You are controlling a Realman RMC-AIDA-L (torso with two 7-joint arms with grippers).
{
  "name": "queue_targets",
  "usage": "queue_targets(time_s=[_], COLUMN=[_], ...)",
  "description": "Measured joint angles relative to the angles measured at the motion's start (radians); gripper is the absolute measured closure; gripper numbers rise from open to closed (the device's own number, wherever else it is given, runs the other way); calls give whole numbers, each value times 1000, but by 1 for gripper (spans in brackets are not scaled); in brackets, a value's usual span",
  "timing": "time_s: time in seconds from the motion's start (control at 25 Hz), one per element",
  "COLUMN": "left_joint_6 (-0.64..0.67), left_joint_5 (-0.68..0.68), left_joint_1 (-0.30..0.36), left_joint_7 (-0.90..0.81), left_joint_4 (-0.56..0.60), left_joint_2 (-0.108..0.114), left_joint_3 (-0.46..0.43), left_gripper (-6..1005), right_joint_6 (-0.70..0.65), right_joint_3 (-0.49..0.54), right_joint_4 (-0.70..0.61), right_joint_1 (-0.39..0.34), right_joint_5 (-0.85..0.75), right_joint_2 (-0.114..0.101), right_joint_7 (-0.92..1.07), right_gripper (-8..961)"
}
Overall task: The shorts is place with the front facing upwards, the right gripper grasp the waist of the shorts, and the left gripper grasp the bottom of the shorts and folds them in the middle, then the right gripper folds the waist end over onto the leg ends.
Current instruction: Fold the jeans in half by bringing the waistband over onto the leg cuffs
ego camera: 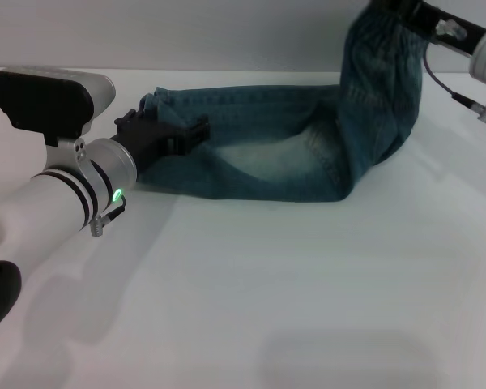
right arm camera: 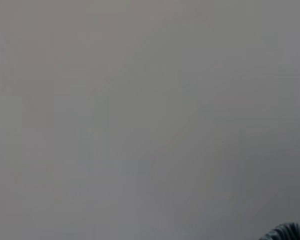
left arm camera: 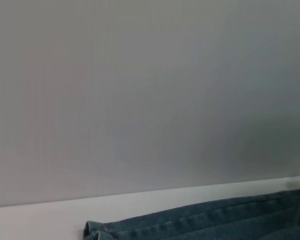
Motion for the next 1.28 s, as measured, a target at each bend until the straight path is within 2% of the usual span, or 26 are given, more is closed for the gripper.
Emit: queue_targets(time_s=[0.44, 0.88, 1.28], left_joint_6=[21, 55, 108], left_joint_5=[-2, -2, -2], left_joint_1=[-13, -38, 45], left_joint_7=[-21, -62, -79], left_joint_4=[38, 74, 63], left_joint_2=[-1, -1, -2], left_joint_3=[7, 48, 1], left_gripper=[138, 138, 138], right_joint_6=[-9, -59, -87], right_joint_3=[-104, -269, -391], right_joint_4=[33, 37, 37], right_joint_1=[61, 127, 142], right_joint_5=[58, 139, 191], right_joint_2=[0, 5, 10], right_joint_7=[33, 42, 49], right_gripper=[951, 951, 951])
